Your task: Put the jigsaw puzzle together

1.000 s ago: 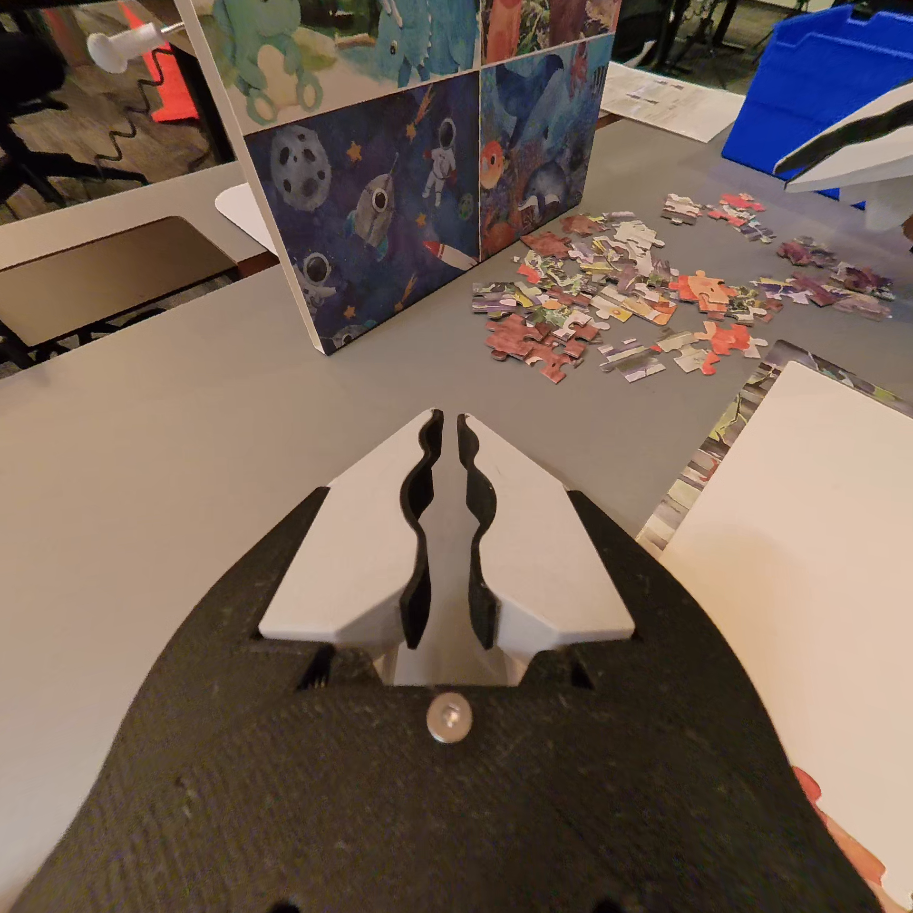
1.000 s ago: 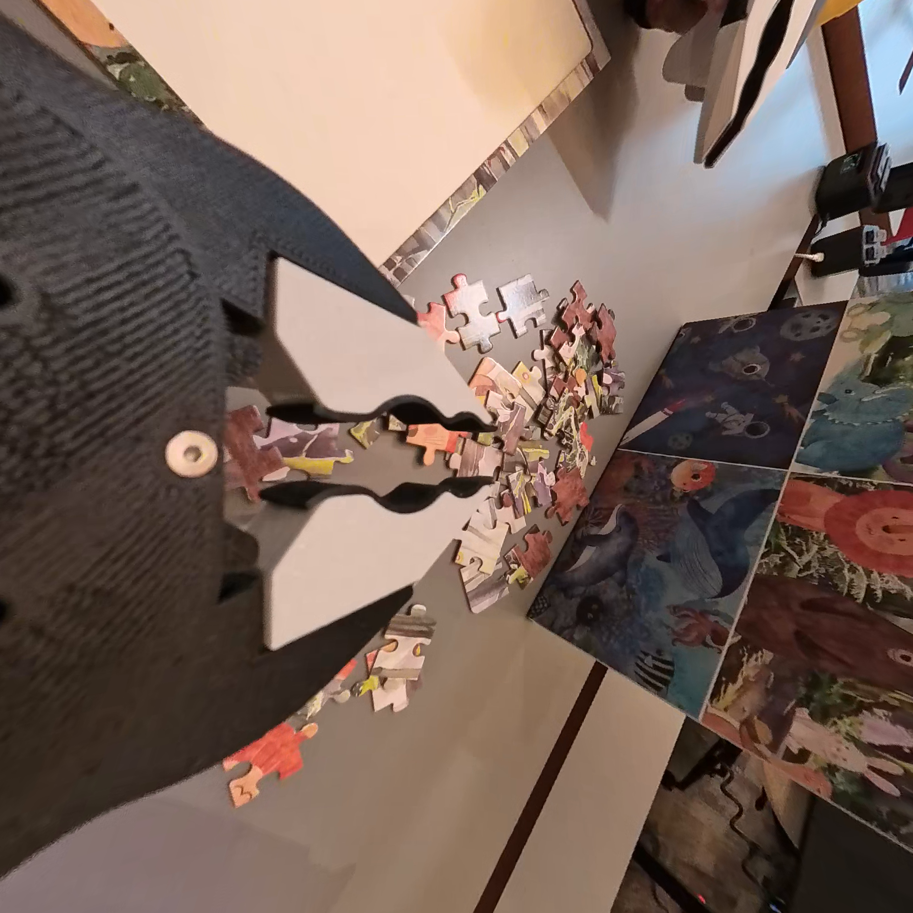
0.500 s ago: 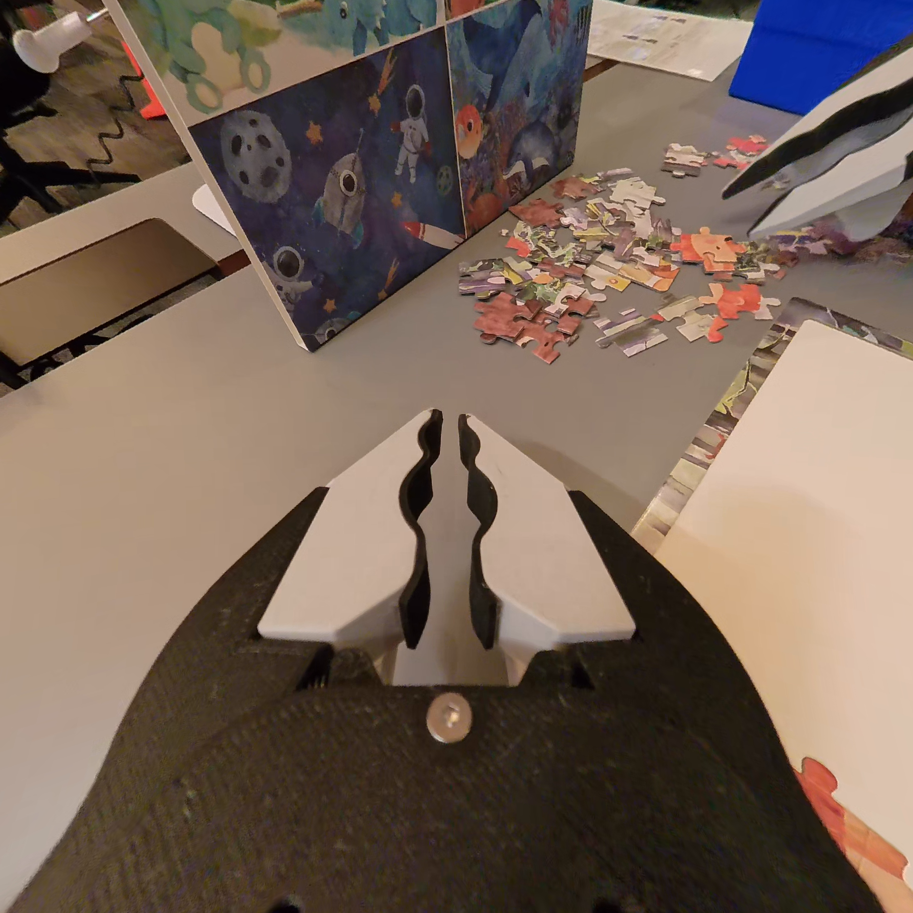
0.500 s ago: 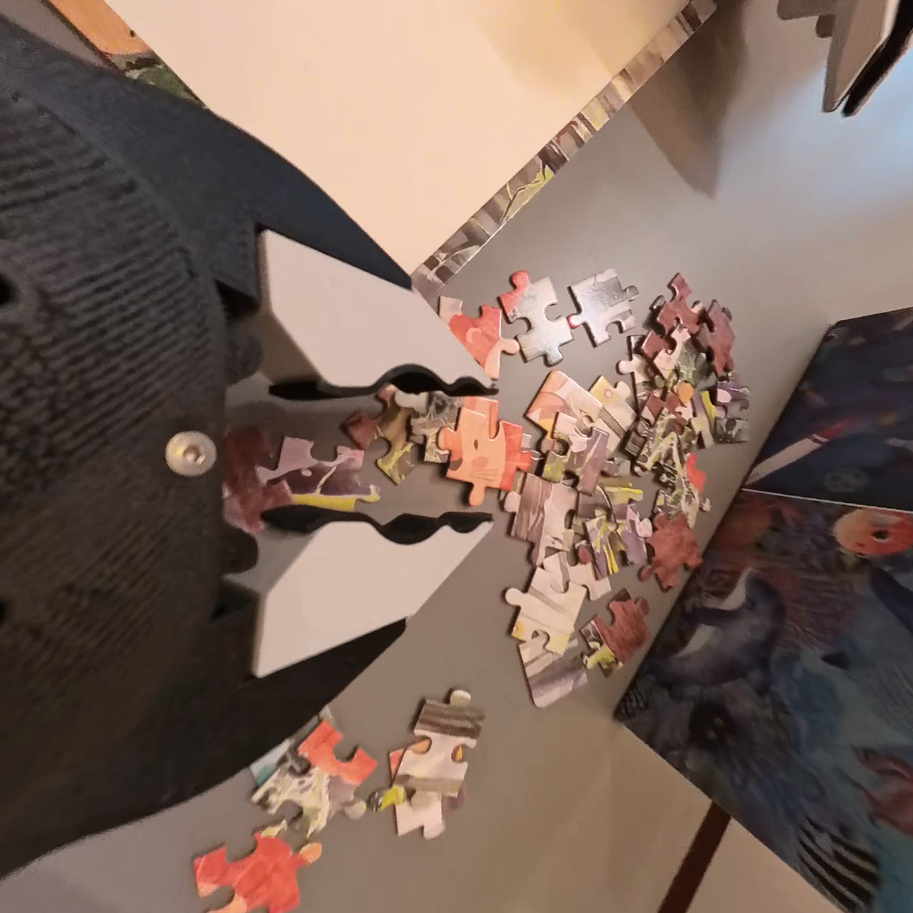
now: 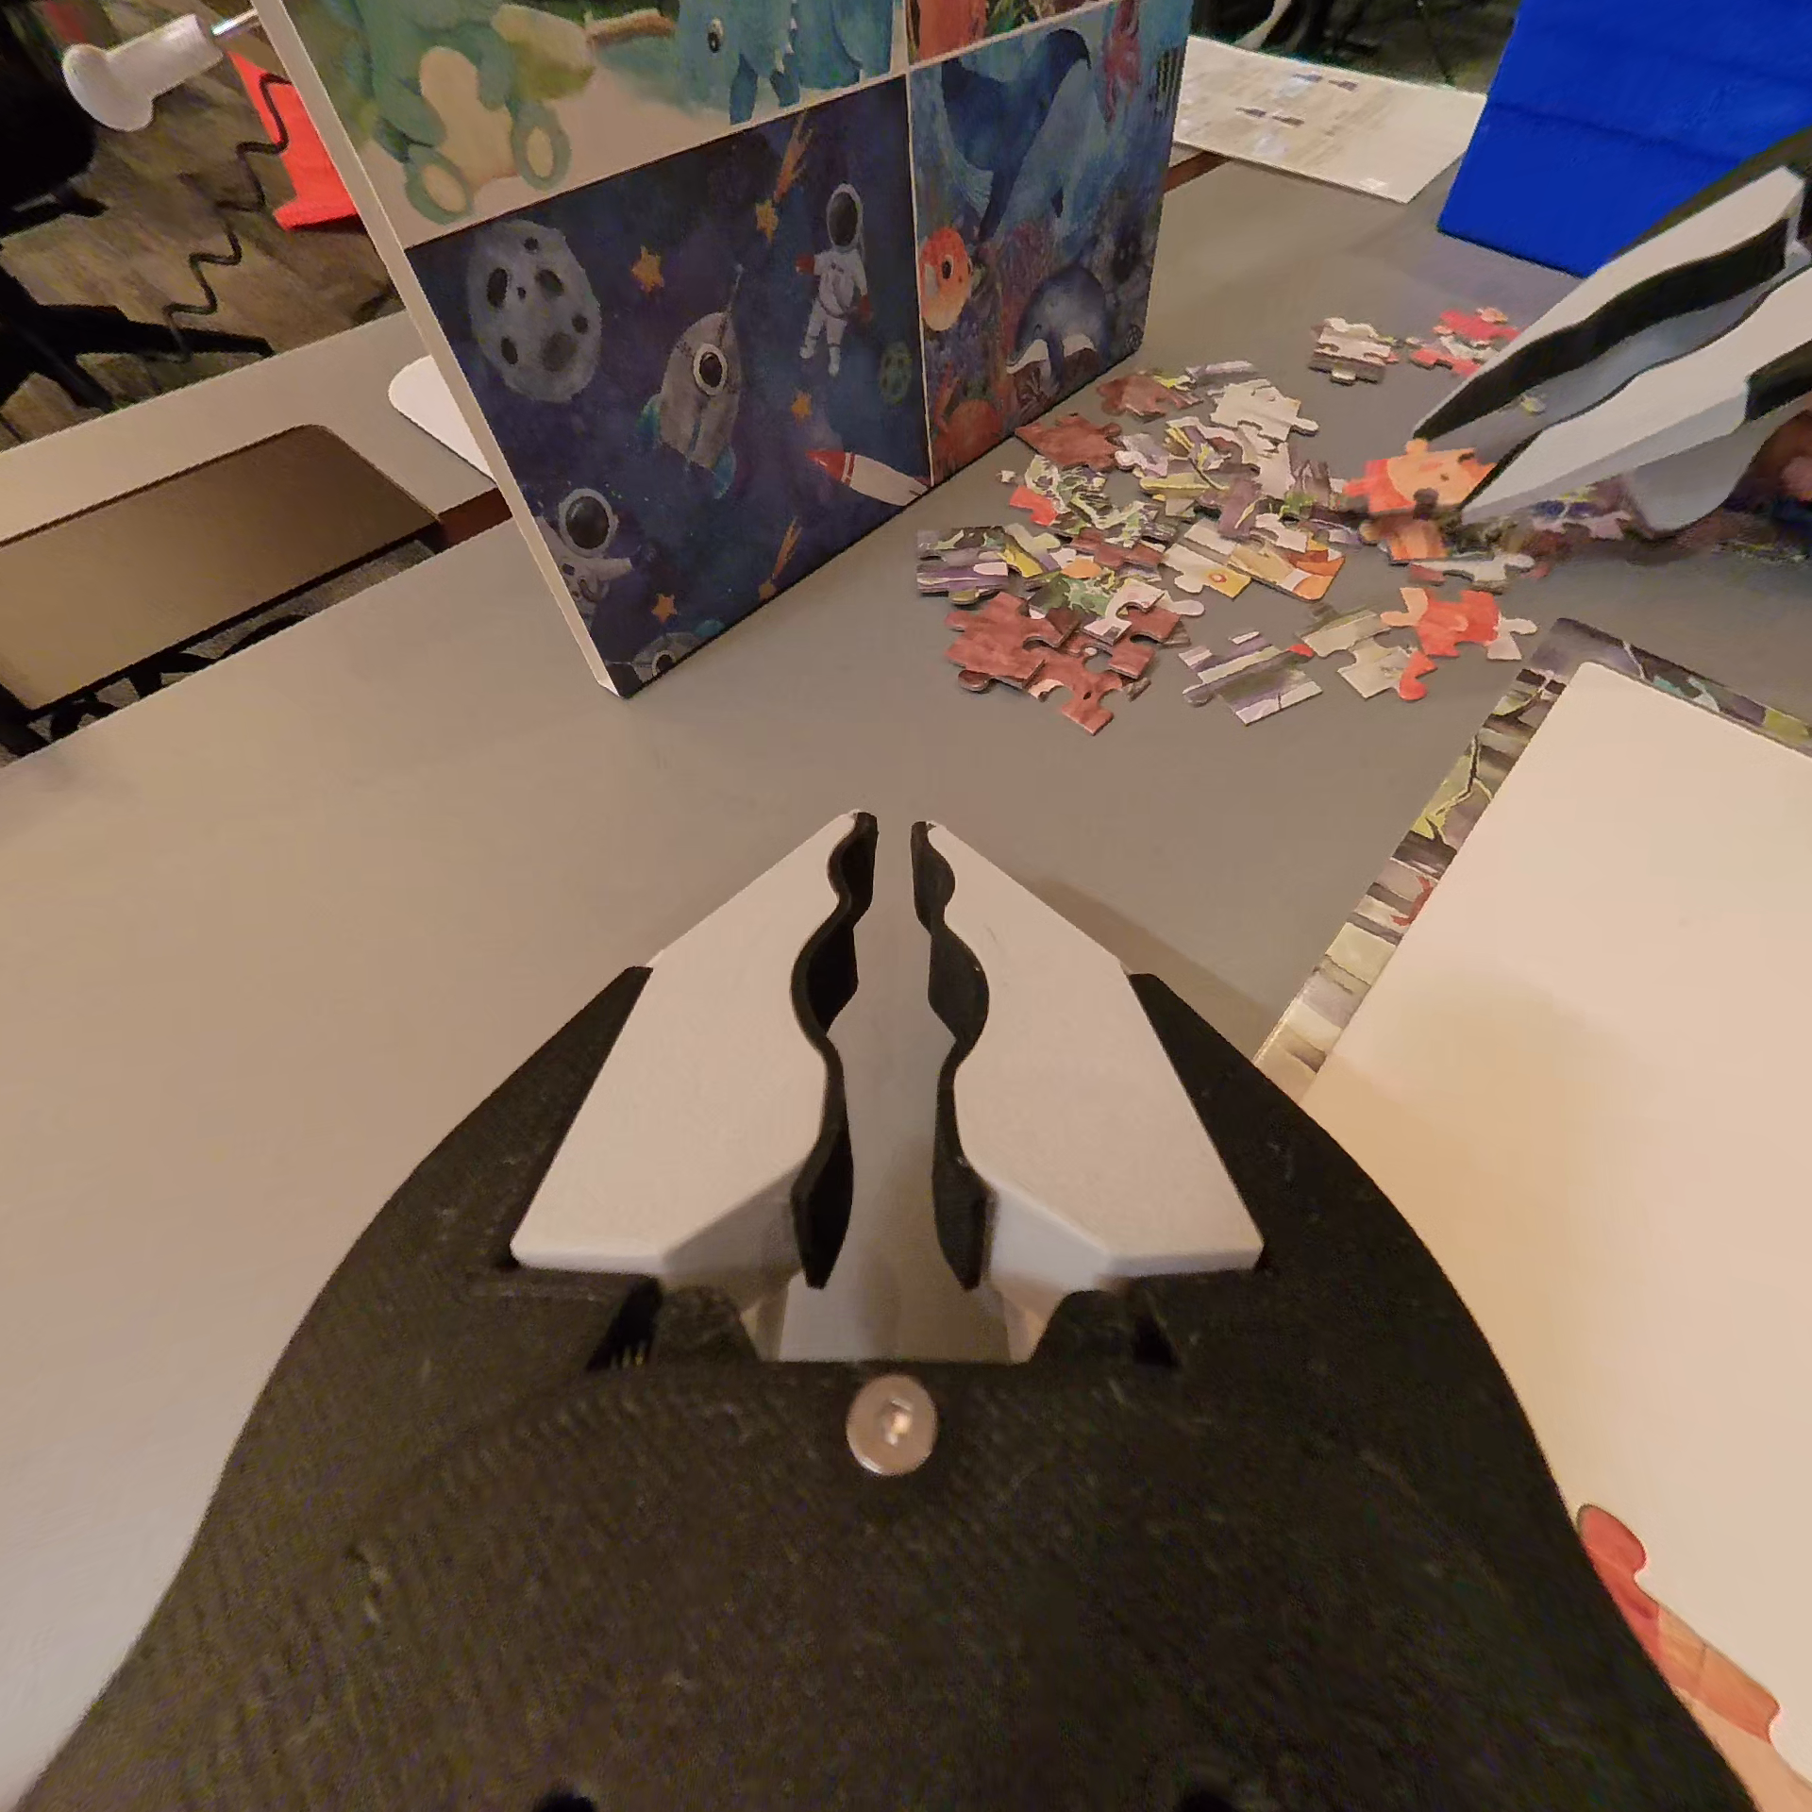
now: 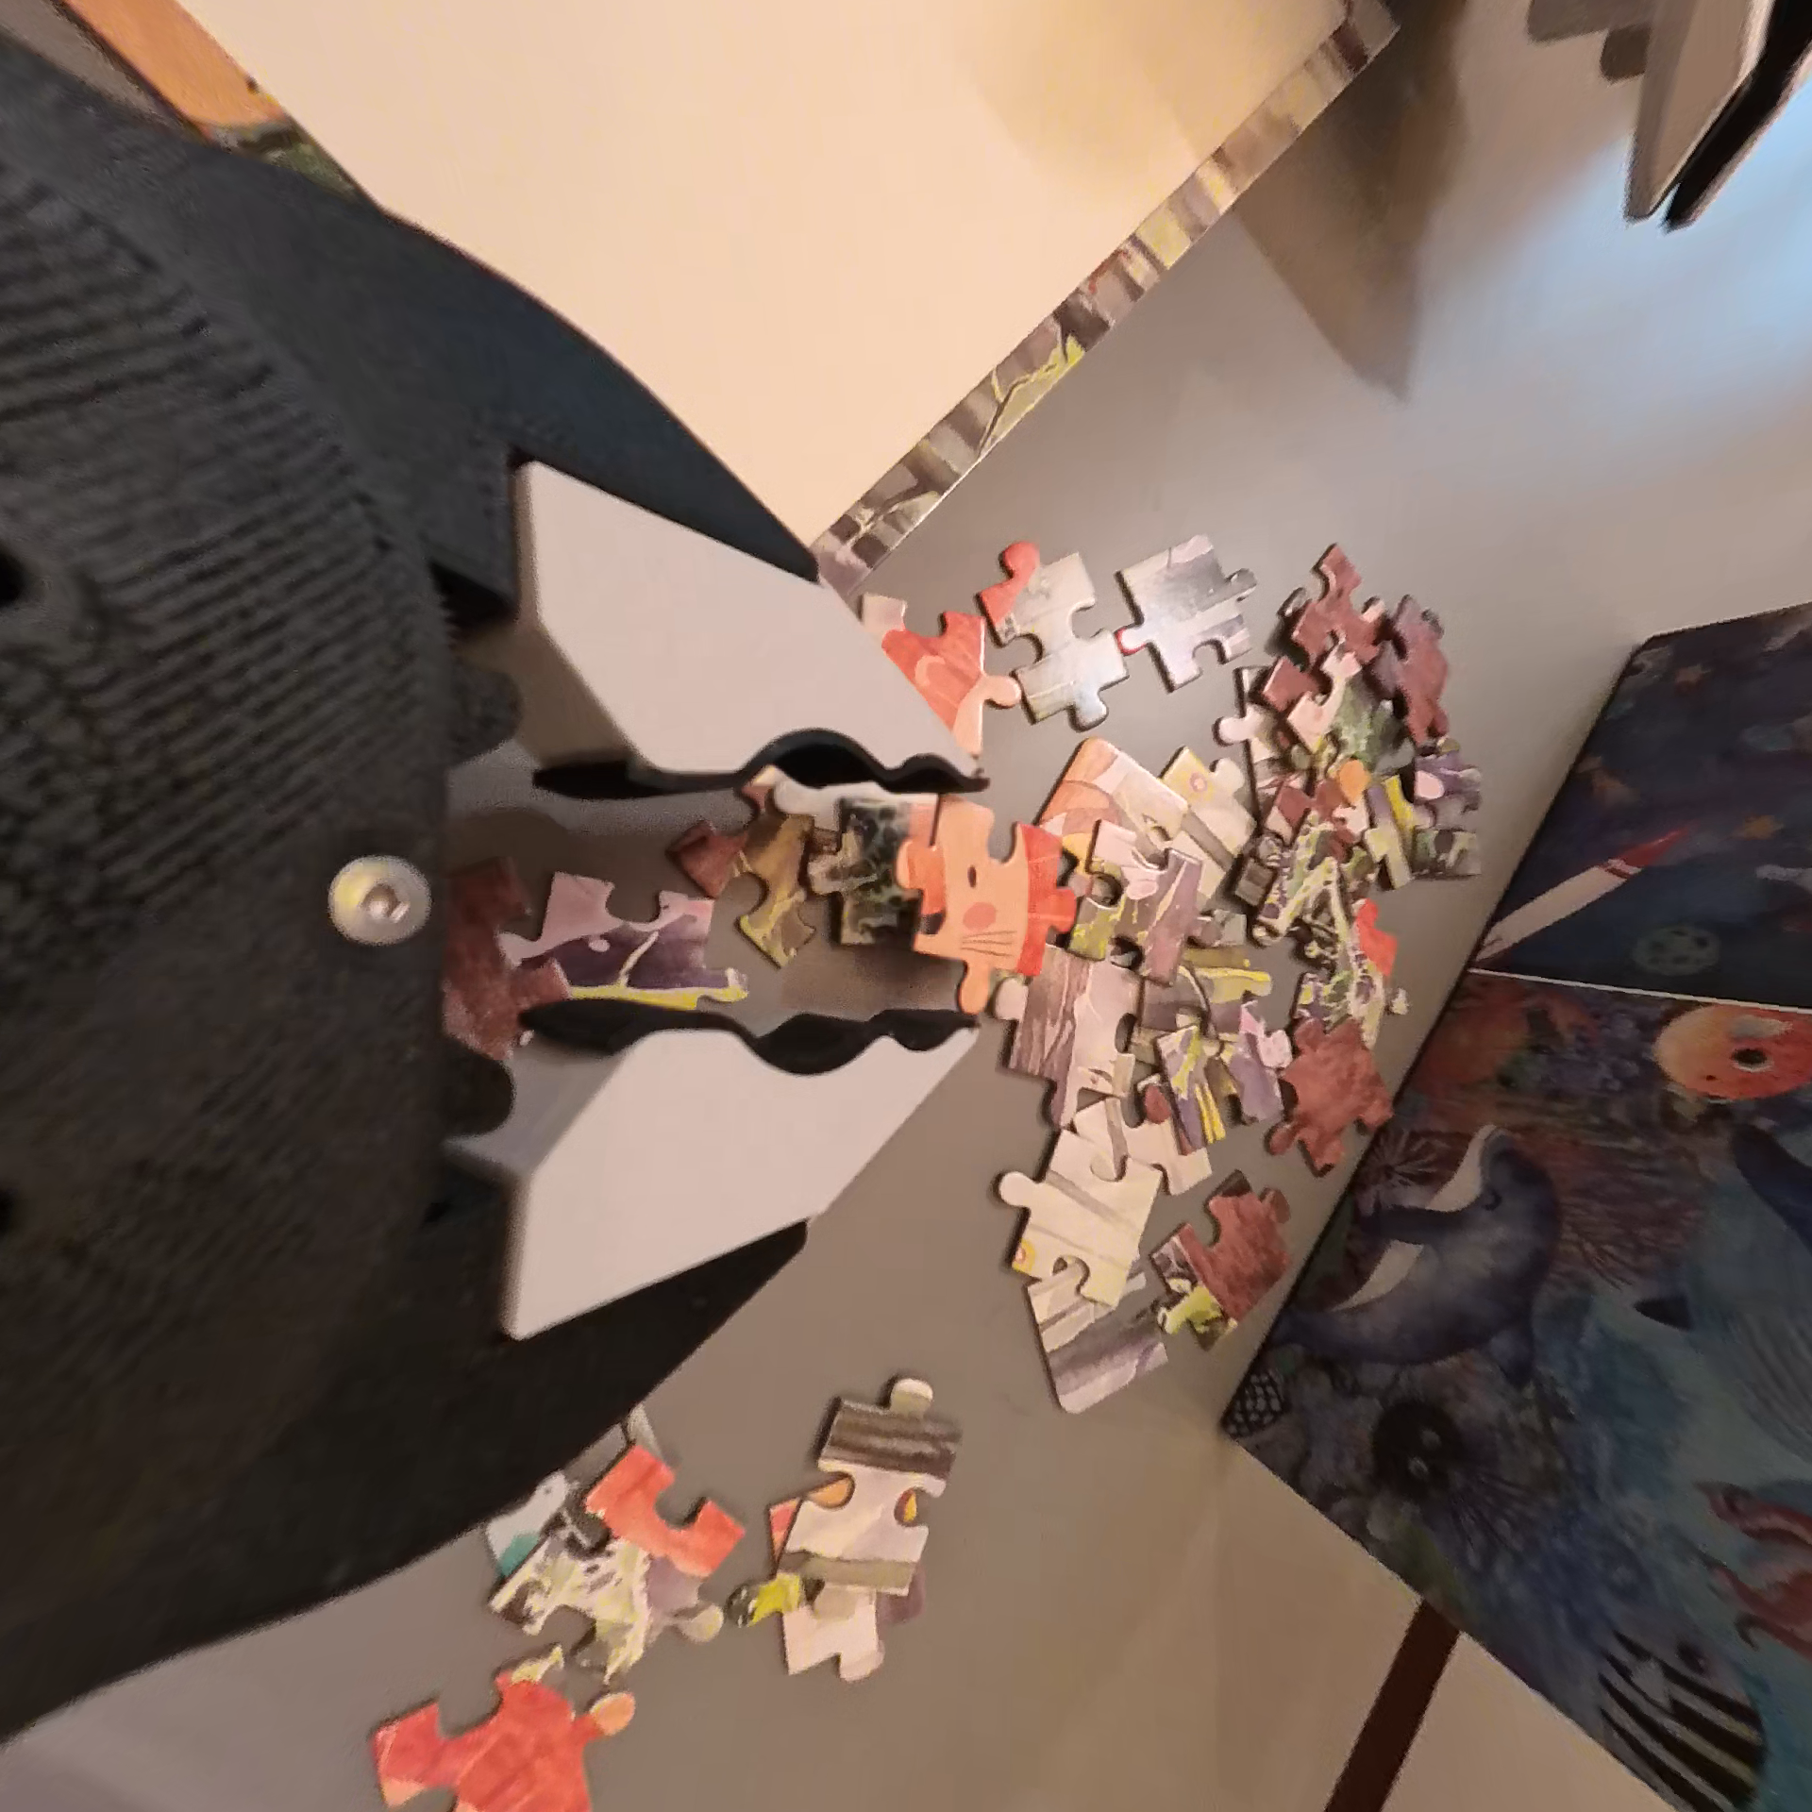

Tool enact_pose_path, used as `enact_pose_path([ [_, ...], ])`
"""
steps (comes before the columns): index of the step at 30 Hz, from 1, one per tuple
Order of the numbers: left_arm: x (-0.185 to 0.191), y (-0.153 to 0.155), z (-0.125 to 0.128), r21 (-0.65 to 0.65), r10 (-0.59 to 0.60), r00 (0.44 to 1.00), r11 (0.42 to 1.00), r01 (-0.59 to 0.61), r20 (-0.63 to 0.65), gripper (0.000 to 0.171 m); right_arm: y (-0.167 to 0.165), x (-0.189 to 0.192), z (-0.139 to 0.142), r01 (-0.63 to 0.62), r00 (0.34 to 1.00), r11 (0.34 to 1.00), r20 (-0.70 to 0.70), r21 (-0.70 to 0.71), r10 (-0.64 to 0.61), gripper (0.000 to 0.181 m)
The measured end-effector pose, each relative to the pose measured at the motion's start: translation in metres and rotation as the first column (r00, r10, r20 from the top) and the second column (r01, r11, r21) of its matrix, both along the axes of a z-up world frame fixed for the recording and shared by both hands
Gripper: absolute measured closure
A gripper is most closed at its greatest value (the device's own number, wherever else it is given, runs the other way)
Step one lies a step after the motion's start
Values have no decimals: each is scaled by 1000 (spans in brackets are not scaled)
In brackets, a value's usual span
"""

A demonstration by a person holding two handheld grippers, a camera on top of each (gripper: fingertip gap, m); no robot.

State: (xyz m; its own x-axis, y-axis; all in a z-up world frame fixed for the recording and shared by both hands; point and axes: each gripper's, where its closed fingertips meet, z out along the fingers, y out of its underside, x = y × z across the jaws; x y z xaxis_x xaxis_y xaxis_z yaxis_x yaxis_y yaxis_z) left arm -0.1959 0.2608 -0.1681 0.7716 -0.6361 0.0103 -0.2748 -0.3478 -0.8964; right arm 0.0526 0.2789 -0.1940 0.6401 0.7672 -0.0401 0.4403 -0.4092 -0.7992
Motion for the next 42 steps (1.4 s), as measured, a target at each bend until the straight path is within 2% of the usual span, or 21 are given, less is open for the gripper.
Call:
enact_pose_path([
  [5,1,0,-2,-1,-4,1000,1000,4,-19,166,-8,-11,17,-60,996,997,-61,47,62,138],
  [9,3,-1,-3,0,-9,999,1000,9,-33,166,-17,-24,25,-118,991,986,-42,120,123,139],
  [17,3,-1,-3,-1,-9,999,1000,9,-30,166,-56,-69,36,-276,954,945,-71,174,292,139],
  [26,3,-1,-4,-7,-10,999,1000,10,-37,165,-87,-103,27,-390,915,905,-37,171,402,138],
  [36,2,0,-5,-15,-5,999,1000,5,-33,165,-113,-129,24,-464,880,873,-33,152,474,139],
  [39,2,1,-5,-20,-2,1000,1000,2,-31,165,-150,-159,34,-552,819,823,-100,138,566,138],
  [42,1,1,-6,-24,-2,1000,1000,2,-30,164,-188,-184,30,-654,744,742,-53,146,666,139],
])
